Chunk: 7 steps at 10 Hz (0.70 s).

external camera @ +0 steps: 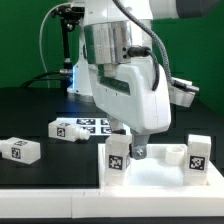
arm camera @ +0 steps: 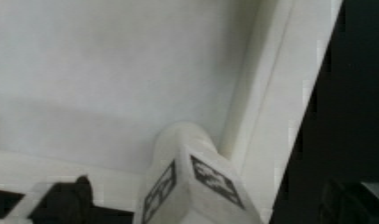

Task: Assemble square table

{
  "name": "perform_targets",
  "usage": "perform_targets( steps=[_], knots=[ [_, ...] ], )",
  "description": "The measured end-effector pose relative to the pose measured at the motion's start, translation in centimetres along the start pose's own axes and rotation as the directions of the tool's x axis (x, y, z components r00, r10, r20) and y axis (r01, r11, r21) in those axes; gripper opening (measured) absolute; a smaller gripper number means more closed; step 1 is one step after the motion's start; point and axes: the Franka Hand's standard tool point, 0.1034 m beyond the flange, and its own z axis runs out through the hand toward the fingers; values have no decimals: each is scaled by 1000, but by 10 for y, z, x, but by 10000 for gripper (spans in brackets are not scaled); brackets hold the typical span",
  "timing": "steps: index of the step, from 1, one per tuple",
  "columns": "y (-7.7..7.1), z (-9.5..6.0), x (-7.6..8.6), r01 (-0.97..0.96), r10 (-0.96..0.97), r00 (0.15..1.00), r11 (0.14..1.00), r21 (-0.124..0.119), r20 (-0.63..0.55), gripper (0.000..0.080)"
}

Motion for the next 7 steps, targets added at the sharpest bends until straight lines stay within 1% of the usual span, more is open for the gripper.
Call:
perform_targets(
  steps=[1, 2, 3, 4, 5, 6, 7],
  knots=[
    [0, 0, 0, 57, -57, 998, 998, 1, -1, 647],
    [0, 0, 1, 176, -176, 984, 984, -6, -9, 647],
    [0, -1, 3, 420, -421, 907, 907, -27, -21, 649],
    [2, 1, 4, 555, -556, 831, 831, -37, -16, 649],
    [2, 1, 0, 574, -576, 818, 817, -48, -17, 649],
    [2, 1, 1, 547, -548, 836, 836, -47, -18, 619],
    [2, 1, 2, 546, -547, 837, 836, -47, -18, 619]
  ],
)
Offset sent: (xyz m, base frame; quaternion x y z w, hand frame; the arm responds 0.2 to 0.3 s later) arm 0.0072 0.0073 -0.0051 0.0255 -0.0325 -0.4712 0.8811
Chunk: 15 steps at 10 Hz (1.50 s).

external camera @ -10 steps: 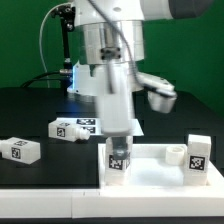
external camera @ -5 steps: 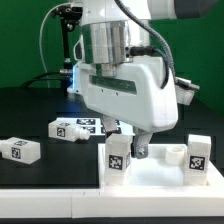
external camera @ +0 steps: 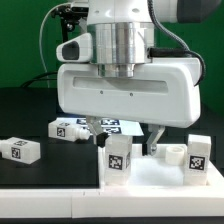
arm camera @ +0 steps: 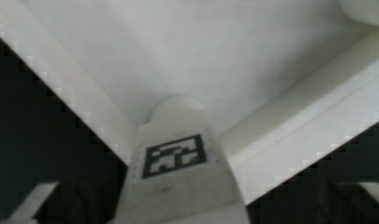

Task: Assemble square table

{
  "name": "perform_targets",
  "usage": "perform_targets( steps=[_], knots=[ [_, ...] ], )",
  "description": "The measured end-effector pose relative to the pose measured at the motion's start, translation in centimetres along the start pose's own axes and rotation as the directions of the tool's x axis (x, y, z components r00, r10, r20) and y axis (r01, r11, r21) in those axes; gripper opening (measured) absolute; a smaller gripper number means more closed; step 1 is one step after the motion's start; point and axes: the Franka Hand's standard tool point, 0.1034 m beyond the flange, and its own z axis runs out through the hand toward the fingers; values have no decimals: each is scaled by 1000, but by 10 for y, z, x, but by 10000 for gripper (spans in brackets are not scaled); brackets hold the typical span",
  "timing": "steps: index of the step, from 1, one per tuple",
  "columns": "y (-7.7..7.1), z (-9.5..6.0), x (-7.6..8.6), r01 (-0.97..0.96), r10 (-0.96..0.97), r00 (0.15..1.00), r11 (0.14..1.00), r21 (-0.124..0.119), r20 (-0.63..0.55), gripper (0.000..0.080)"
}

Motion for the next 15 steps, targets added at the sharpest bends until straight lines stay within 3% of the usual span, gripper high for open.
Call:
perform_targets(
  steps=[1, 2, 3, 5, 7, 10, 13, 14, 15],
  knots=[
    [0, 0, 0, -21, 21, 1000, 1000, 1, 1, 440],
    [0, 0, 0, -111, 111, 994, 994, 0, 1, 440],
    [2, 1, -1, -217, 217, 976, 976, -4, 2, 289],
    [0, 2, -3, -513, 513, 858, 858, -6, -3, 288],
    [-1, 2, -1, -743, 743, 670, 670, 15, 5, 288],
    [-2, 2, 0, -886, 884, 464, 464, 21, 45, 288],
    [-2, 1, -1, -891, 889, 455, 455, 19, 45, 288],
    [-4, -2, -3, -880, 878, 475, 476, 9, 54, 467],
    [-6, -7, -3, -873, 871, 487, 488, 10, 61, 584]
  ],
)
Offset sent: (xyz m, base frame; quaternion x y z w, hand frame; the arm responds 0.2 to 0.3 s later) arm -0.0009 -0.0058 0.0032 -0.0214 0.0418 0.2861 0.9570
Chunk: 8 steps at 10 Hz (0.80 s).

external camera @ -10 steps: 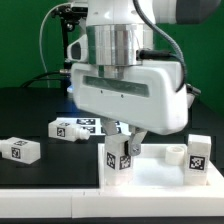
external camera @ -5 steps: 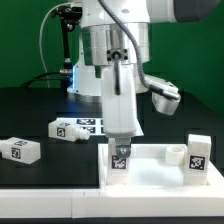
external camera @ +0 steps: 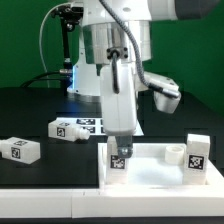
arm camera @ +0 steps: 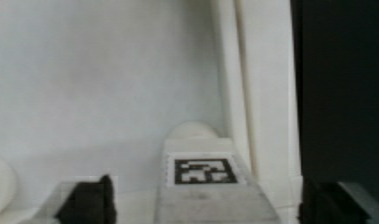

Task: Assemble square table

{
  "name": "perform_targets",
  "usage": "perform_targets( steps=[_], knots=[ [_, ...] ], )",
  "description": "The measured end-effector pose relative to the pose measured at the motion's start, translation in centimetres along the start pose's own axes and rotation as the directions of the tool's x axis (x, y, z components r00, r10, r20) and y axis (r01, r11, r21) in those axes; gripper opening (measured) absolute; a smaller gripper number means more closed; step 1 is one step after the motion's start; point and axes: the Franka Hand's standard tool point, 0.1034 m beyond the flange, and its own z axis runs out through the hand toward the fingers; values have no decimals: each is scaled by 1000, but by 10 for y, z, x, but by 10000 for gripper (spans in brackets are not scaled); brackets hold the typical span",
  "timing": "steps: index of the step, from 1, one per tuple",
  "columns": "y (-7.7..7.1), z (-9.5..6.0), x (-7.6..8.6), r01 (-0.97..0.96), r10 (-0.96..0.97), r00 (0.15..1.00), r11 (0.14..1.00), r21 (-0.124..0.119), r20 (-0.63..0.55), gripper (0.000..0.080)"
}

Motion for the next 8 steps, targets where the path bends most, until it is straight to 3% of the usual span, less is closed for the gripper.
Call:
perform_targets(
  steps=[1, 2, 4, 6, 8],
  knots=[
    [-1, -7, -2, 4, -4, 1000, 1000, 8, 9, 584],
    [-1, -13, -3, 45, -46, 999, 999, 14, 14, 636],
    [-3, -19, -6, 107, -108, 994, 994, 10, 10, 646],
    [-2, -16, -4, 152, -152, 988, 988, 7, 7, 648],
    [1, -7, 1, 343, -343, 940, 940, -1, -2, 648]
  ],
)
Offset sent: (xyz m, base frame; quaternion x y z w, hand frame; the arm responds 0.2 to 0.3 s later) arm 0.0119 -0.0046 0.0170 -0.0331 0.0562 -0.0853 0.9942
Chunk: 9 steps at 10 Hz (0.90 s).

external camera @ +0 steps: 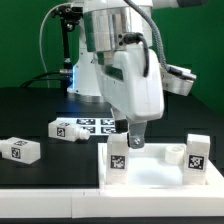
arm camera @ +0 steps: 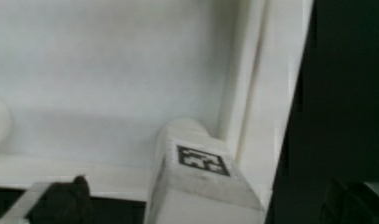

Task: Assemble square table

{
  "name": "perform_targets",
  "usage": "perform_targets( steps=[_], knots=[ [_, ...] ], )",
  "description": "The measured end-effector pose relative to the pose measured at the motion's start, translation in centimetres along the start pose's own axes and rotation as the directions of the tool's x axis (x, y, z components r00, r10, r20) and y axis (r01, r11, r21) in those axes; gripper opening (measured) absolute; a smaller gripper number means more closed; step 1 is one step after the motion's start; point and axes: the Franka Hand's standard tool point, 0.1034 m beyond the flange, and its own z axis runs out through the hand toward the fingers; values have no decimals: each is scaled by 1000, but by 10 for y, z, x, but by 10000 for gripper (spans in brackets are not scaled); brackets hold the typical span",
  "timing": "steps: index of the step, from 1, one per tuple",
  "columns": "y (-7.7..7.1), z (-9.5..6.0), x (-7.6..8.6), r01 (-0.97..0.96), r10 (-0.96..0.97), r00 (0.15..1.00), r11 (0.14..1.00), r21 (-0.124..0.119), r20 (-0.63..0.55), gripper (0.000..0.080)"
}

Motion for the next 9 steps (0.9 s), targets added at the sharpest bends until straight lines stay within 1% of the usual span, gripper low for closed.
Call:
perform_targets(
  steps=[1, 2, 4, 5, 6, 7, 8, 9],
  knots=[
    [1, 3, 2, 127, -127, 992, 992, 6, -12, 648],
    [4, 8, 0, 268, -268, 963, 963, -7, -15, 648],
    [4, 7, 3, 372, -373, 928, 928, -9, -18, 648],
    [5, 7, 4, 514, -515, 857, 857, -33, -28, 648],
    [4, 9, 3, 708, -712, 702, 702, -78, -38, 648],
    [2, 11, 3, 815, -820, 572, 571, -97, -30, 648],
    [2, 13, 5, 879, -885, 466, 465, -102, -17, 648],
    [2, 13, 5, 894, -899, 437, 436, -103, -14, 648]
  ],
)
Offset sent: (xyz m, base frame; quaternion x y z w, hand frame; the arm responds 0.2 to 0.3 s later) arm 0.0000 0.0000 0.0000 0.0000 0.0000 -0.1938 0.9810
